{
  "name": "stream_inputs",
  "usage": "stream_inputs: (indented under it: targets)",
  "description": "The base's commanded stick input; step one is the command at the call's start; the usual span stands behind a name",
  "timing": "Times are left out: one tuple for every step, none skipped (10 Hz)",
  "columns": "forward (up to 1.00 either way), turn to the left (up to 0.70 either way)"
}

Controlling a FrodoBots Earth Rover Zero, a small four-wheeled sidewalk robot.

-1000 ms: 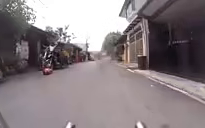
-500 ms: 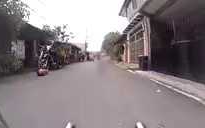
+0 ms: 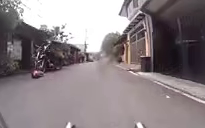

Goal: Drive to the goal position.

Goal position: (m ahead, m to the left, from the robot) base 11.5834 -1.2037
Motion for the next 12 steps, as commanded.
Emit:
stream_inputs:
  targets:
    - [0.7,0.0]
    - [0.7,0.0]
    - [0.7,0.0]
    - [0.7,0.0]
    - [0.7,0.0]
    - [0.7,0.0]
    - [0.7,0.0]
    - [0.7,0.0]
    - [0.7,0.0]
    - [0.7,0.0]
    - [0.7,0.0]
    - [0.7,0.0]
